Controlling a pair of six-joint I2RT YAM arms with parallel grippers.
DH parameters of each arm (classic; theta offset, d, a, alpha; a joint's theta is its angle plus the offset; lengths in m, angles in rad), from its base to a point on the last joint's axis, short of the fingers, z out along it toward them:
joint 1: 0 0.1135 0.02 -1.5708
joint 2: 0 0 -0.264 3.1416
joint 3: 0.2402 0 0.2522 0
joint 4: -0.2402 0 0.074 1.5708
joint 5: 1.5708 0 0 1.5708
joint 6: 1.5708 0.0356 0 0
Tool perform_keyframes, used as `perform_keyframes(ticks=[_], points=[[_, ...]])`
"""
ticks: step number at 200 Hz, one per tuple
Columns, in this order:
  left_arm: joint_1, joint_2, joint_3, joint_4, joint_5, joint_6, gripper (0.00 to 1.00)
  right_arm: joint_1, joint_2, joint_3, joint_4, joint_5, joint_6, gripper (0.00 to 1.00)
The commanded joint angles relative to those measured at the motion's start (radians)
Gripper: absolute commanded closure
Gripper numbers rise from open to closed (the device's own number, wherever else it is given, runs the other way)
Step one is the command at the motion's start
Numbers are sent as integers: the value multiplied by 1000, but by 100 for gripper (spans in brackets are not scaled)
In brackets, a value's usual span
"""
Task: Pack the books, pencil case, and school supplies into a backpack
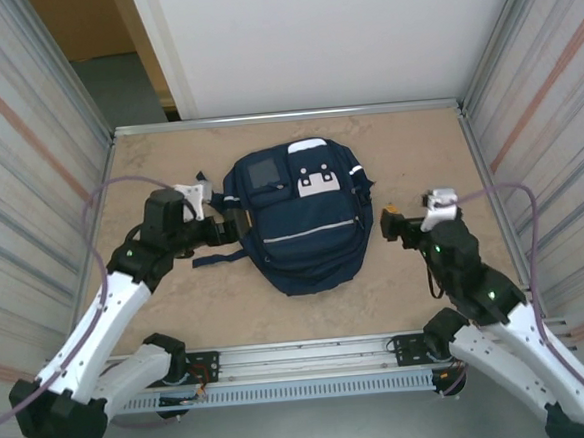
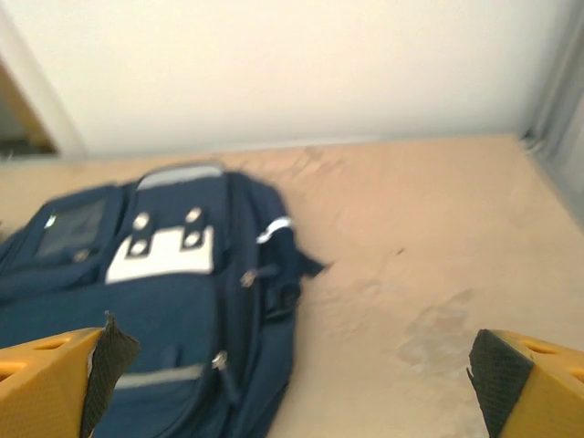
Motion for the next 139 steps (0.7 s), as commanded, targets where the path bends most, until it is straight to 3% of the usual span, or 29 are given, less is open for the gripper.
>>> perform_keyframes(ticks=[1,26,44,62,87,110,139], points=[[4,-54,-135,211,-270,187,1,-16,-110,-142,85,123,-155,1],[4,-56,-286,424,-444,362,1,-51,-265,-322,174,191,-243,1],[18,-14,-389,608,-440,554,1,-126,-383,-426,213,155,-266,1],[94,49,-451,738,-443,567,1,-246,-379,-475,261,-63,-258,1],[247,129,-527,914,-266,510,1,-436,-156,-575,528,-236,-178,1],[304,249,-574,1117,-197,515,1,-644,116,-547,711,-482,-141,1],[322,346,-554,1207,-173,535,1,-761,447,-485,941,-604,-138,1]])
